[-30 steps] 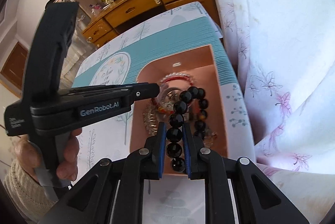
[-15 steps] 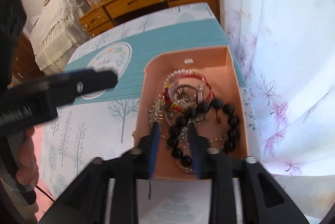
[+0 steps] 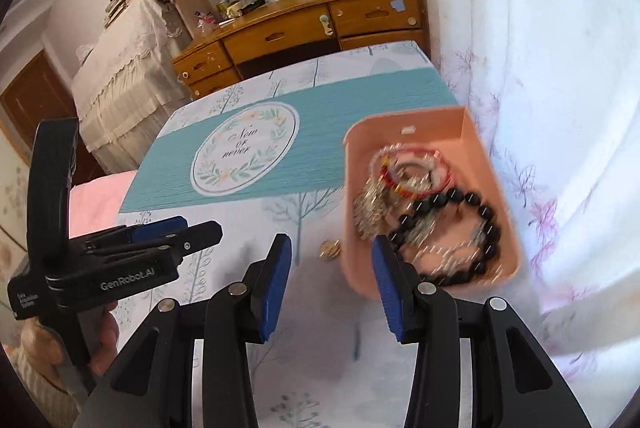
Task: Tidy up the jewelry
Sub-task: 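Withdraw both grippers and move the right gripper over the gold coin, then grasp the gold coin pendant with the right gripper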
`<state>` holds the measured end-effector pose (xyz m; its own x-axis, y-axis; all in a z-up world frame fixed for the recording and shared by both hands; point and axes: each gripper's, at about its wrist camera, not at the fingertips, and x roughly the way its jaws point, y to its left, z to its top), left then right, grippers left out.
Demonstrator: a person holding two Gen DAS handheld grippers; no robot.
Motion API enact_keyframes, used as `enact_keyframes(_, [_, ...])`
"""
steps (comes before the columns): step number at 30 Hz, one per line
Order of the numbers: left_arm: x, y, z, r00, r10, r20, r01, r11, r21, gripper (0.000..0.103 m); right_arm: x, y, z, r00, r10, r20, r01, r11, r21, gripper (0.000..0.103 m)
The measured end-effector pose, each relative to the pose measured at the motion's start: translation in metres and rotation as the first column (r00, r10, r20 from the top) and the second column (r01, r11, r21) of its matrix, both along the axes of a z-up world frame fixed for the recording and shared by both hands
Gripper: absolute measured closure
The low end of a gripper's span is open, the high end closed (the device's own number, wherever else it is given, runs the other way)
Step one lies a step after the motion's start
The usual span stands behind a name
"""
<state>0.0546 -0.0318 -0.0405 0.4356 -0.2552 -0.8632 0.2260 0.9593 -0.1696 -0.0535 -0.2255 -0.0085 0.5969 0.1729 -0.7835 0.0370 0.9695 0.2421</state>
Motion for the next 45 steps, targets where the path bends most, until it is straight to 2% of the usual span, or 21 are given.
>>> enact_keyframes(4, [-0.009,0.009,-0.001,1.000,0.019,0.025,-0.019,1.000,0.012,0.050,-0.014,0.021,-0.012,1.000,-0.019,-0.005,0.018,0.999,-0.032,0.061])
enact_keyframes(9, [-0.014,0.022,0.004,0.998,0.043,0.045,-0.042,0.999,-0.026,0.050,-0.014,0.033,-0.024,0.998,-0.062,-0.024,0.061,0.997,-0.037,0.061])
enact_keyframes(13, [-0.014,0.031,0.002,0.997,0.065,0.051,-0.063,0.997,-0.036,0.050,-0.003,0.039,-0.040,0.995,-0.083,-0.063,0.081,0.996,-0.029,0.061])
enact_keyframes(19, [-0.003,0.044,-0.008,0.993,0.108,0.040,-0.107,0.993,-0.043,0.050,0.012,0.050,-0.063,0.988,-0.099,-0.116,0.092,0.993,-0.068,0.061])
enact_keyframes(27, [0.007,0.058,-0.017,0.989,0.148,0.029,-0.146,0.987,-0.061,0.050,0.035,0.060,-0.083,0.977,-0.166,-0.133,0.153,0.983,-0.104,0.061])
enact_keyframes(31, [0.008,0.065,-0.021,0.986,0.163,0.025,-0.161,0.985,-0.069,0.050,0.045,0.066,-0.092,0.966,-0.215,-0.143,0.197,0.972,-0.130,0.061])
enact_keyframes(40, [0.008,0.076,-0.025,0.983,0.185,0.020,-0.182,0.980,-0.084,0.050,0.063,0.083,-0.100,0.947,-0.304,-0.105,0.269,0.926,-0.265,0.061])
enact_keyframes(45, [0.009,0.086,-0.026,0.978,0.208,0.014,-0.206,0.974,-0.089,0.050,0.073,0.087,-0.101,0.936,-0.338,-0.100,0.298,0.909,-0.291,0.061])
